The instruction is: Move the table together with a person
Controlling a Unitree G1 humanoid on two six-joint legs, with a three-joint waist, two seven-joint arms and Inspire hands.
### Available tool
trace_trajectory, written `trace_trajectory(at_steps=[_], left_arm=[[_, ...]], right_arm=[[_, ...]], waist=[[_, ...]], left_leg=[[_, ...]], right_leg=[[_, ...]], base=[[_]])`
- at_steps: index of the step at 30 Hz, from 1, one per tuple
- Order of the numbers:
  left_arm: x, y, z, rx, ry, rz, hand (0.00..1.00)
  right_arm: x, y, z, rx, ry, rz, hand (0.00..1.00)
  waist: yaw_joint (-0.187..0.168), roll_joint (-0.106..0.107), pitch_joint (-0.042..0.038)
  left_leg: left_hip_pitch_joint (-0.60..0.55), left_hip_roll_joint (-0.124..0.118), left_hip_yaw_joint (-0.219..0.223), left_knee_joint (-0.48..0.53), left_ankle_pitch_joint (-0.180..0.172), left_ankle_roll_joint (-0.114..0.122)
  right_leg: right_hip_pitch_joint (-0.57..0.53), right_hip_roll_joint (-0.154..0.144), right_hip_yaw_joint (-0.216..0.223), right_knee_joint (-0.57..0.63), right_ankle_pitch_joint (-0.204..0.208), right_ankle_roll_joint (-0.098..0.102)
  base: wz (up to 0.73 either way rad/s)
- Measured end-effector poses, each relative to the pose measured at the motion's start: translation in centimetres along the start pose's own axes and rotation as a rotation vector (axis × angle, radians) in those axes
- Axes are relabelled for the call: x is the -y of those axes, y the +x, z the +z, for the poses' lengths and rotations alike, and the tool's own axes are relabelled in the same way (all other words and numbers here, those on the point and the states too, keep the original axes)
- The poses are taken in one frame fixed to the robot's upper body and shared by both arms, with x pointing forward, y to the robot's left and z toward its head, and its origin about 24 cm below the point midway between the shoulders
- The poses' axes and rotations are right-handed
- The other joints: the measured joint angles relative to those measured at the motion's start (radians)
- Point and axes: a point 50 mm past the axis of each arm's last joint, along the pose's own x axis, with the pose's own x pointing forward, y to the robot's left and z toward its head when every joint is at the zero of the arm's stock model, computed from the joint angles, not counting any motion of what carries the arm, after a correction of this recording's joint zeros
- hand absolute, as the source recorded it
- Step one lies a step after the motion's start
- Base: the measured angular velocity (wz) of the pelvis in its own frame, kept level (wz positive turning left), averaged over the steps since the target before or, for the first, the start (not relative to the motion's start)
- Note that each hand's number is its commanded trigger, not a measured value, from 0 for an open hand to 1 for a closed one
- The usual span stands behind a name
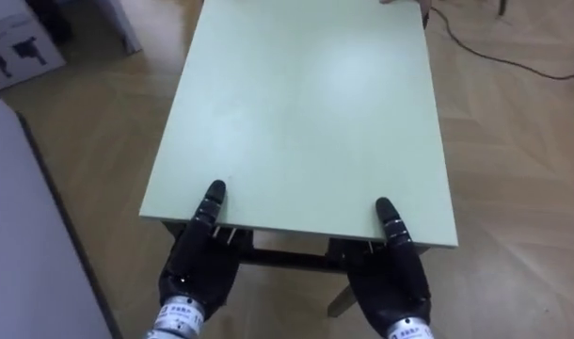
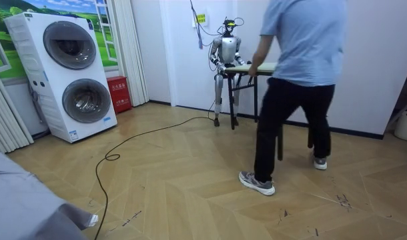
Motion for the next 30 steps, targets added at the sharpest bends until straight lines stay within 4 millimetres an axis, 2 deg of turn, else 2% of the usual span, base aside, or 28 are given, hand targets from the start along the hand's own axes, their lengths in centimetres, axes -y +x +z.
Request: trace_trajectory(at_steps=[5,7,8,9,10,11,12,13,14,15,16,17,19,21,23,28,30], left_arm=[[0.2,0.1,-0.2,-0.006,-0.005,-0.008,1.00],[0.4,0.3,-0.2,-0.009,-0.007,-0.018,1.00],[0.7,0.5,-0.1,-0.008,-0.009,-0.028,1.00],[0.8,0.6,-0.1,-0.008,-0.009,-0.033,1.00],[1.0,0.8,-0.1,-0.012,-0.009,-0.042,1.00],[1.2,0.9,-0.2,-0.017,-0.006,-0.050,1.00],[1.3,1.0,-0.3,-0.022,-0.006,-0.055,1.00],[1.5,1.2,-0.2,-0.021,-0.003,-0.061,1.00],[1.5,1.2,-0.3,-0.022,-0.009,-0.061,1.00],[1.5,1.2,-0.3,-0.025,-0.012,-0.059,1.00],[1.3,1.0,-0.5,-0.027,-0.022,-0.046,1.00],[1.1,0.8,-0.6,-0.027,-0.034,-0.041,1.00],[1.0,0.8,-0.6,-0.030,-0.041,-0.035,1.00],[0.8,0.6,-0.7,-0.028,-0.046,-0.023,1.00],[0.8,0.6,-0.9,-0.030,-0.055,-0.001,1.00],[0.6,0.6,-0.8,-0.027,-0.058,0.025,1.00],[0.4,0.6,-0.8,-0.022,-0.060,0.032,1.00]], right_arm=[[0.1,0.1,0.4,0.008,-0.006,0.006,1.00],[-0.1,0.3,0.8,0.012,-0.016,0.015,1.00],[-0.3,0.5,1.0,0.014,-0.021,0.024,1.00],[-0.3,0.6,1.0,0.016,-0.023,0.030,1.00],[-0.4,0.7,1.2,0.025,-0.030,0.037,1.00],[-0.5,0.7,1.3,0.032,-0.037,0.041,1.00],[-0.5,0.7,1.5,0.039,-0.037,0.044,1.00],[-0.6,0.8,1.6,0.044,-0.038,0.049,1.00],[-0.7,0.9,1.8,0.043,-0.043,0.052,1.00],[-0.6,0.8,1.9,0.043,-0.047,0.052,1.00],[-0.6,0.8,1.8,0.036,-0.046,0.043,1.00],[-0.6,0.8,1.7,0.029,-0.048,0.041,1.00],[-0.6,0.8,1.7,0.026,-0.049,0.036,1.00],[-0.6,0.8,1.7,0.021,-0.058,0.032,1.00],[-0.6,0.9,1.8,0.021,-0.067,0.023,1.00],[-0.5,1.0,1.6,0.012,-0.060,-0.008,1.00],[-0.4,0.9,1.4,0.004,-0.059,-0.019,1.00]], waist=[[-0.008,-0.006,0.0010],[-0.015,-0.005,0.0008],[-0.023,-0.003,0.0006],[-0.028,-0.001,0.0008],[-0.041,0.002,0.0001],[-0.044,0.002,-0.0003],[-0.045,0.003,-0.0005],[-0.052,0.006,-0.0022],[-0.060,0.021,-0.0030],[-0.066,0.026,-0.0023],[-0.073,0.025,-0.0014],[-0.073,0.025,-0.0014],[-0.070,0.030,-0.0023],[-0.067,0.030,-0.0029],[-0.062,0.028,-0.0029],[-0.050,0.027,-0.0030],[-0.038,0.027,-0.0029]], left_leg=[[-0.042,-0.003,-0.012,0.041,0.010,-0.001],[-0.053,-0.011,-0.038,0.043,0.020,-0.006],[-0.063,-0.019,-0.064,0.038,0.034,-0.013],[-0.066,-0.022,-0.071,0.030,0.046,-0.015],[-0.072,-0.024,-0.066,0.003,0.076,-0.016],[-0.072,-0.025,-0.053,-0.036,0.111,-0.018],[-0.072,-0.024,-0.044,-0.059,0.132,-0.019],[-0.074,-0.022,-0.008,-0.104,0.172,-0.017],[-0.077,-0.009,0.061,-0.143,0.209,-0.011],[-0.079,0.001,0.114,-0.144,0.212,-0.011],[-0.089,0.031,0.257,-0.047,0.141,0.017],[-0.079,0.066,0.349,0.056,0.042,0.025],[-0.067,0.101,0.380,0.112,-0.032,0.015],[-0.070,0.096,0.372,0.099,-0.045,0.039],[-0.061,0.073,0.364,0.066,-0.034,0.056],[-0.016,0.043,0.347,0.018,-0.024,0.073],[0.008,0.042,0.329,0.005,-0.025,0.075]], right_leg=[[0.036,0.021,-0.006,0.000,-0.003,-0.003],[0.045,0.029,-0.010,-0.001,-0.008,-0.010],[0.046,0.033,-0.015,-0.001,-0.011,-0.016],[0.046,0.035,-0.015,-0.001,-0.013,-0.019],[0.047,0.038,-0.006,-0.006,-0.017,-0.027],[0.051,0.040,-0.004,-0.022,-0.019,-0.032],[0.048,0.042,-0.005,-0.035,-0.020,-0.034],[0.050,0.043,-0.006,-0.056,-0.024,-0.041],[0.050,0.044,-0.039,-0.067,-0.025,-0.043],[0.047,0.030,-0.065,-0.070,-0.028,-0.047],[0.051,0.018,-0.090,-0.067,-0.030,-0.050],[0.055,0.020,-0.099,-0.066,-0.032,-0.051],[0.054,0.030,-0.120,-0.048,-0.043,-0.048],[0.045,0.034,-0.116,-0.022,-0.052,-0.040],[0.040,0.024,-0.115,-0.009,-0.053,-0.031],[0.043,-0.006,-0.110,0.034,-0.048,-0.018],[0.024,-0.015,-0.080,0.085,-0.057,0.013]], base=[[0.81],[0.87],[0.89],[1.02],[1.03],[1.00],[0.89],[0.83],[0.80],[0.62],[0.37],[0.31],[0.33],[0.25],[0.23],[0.15],[-0.03]])
